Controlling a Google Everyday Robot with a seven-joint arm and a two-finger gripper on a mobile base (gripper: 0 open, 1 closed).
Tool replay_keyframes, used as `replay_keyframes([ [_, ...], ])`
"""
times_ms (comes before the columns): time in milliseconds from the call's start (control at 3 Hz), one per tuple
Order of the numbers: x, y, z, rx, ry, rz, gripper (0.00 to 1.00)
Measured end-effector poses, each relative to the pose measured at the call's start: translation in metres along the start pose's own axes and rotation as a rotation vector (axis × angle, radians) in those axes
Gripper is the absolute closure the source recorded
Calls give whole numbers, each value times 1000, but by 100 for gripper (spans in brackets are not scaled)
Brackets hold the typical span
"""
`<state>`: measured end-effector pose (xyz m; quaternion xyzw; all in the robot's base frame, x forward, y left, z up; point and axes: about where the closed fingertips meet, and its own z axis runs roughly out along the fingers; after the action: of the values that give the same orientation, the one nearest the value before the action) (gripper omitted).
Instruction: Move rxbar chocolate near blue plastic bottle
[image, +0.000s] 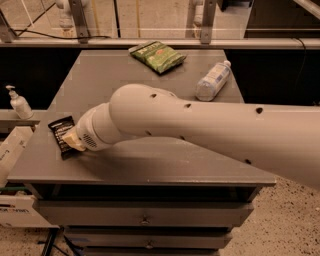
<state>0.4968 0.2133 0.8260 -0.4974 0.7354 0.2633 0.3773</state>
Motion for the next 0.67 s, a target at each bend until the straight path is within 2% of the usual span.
replay_keyframes([
  [333,-6,-7,-13,11,-6,4,19],
  [667,-10,-14,-20,17,-18,8,0],
])
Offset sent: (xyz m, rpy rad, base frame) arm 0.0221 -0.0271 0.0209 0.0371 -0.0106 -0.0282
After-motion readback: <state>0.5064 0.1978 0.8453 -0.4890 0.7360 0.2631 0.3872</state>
